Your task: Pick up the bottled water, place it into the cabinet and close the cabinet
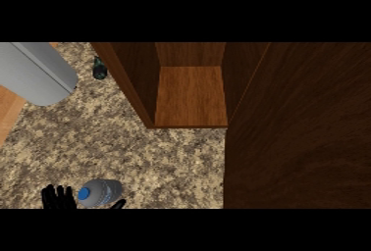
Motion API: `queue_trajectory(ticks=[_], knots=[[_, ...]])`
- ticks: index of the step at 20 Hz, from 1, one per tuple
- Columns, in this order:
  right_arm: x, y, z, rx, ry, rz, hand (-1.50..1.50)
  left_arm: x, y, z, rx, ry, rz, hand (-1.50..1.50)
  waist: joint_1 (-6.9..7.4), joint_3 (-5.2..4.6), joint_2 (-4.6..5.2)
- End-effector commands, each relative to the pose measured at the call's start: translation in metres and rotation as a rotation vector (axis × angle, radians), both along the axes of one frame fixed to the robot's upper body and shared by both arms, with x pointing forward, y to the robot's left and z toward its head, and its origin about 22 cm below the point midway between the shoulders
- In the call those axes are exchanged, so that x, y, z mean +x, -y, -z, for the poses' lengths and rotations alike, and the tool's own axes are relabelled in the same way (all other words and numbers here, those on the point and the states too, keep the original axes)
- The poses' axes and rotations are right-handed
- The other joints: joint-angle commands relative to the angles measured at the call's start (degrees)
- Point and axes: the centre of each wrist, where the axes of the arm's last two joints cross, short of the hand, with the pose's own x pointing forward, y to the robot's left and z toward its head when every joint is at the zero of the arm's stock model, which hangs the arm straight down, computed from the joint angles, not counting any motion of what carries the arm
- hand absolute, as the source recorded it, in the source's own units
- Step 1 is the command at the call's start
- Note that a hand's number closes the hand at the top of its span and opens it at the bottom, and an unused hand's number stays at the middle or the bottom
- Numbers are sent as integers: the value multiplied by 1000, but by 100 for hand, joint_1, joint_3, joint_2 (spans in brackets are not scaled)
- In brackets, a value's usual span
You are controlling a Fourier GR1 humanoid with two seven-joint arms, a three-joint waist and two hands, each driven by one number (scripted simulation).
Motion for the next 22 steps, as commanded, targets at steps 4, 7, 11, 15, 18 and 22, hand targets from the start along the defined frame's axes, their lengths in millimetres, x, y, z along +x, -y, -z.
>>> queue_trajectory(ticks=[4, 7, 11, 15, 18, 22], knots=[[-12, -15, -42, 0, 83, -1, -150, 12, 1, 35, 20, 1, -37, -150, -50, -4, -1], [-3, -9, -42, -5, 73, -10, -150, 19, -11, 49, 5, -9, -30, -150, 33, -2, 33], [-7, -9, -46, -20, 72, 4, -150, 13, -7, 41, -61, 66, 3, -150, 49, 4, 18], [-8, 8, -34, -17, 81, -19, -150, 38, -6, 55, -117, 143, 44, -150, 12, 0, 22], [-15, 11, -33, -15, 82, 7, -150, 38, -10, 54, -136, 182, 36, -150, 8, 6, 12], [-15, -2, -43, -28, 79, -11, -150, 47, -19, 57, -152, 219, 34, 150, -4, 2, 16]])
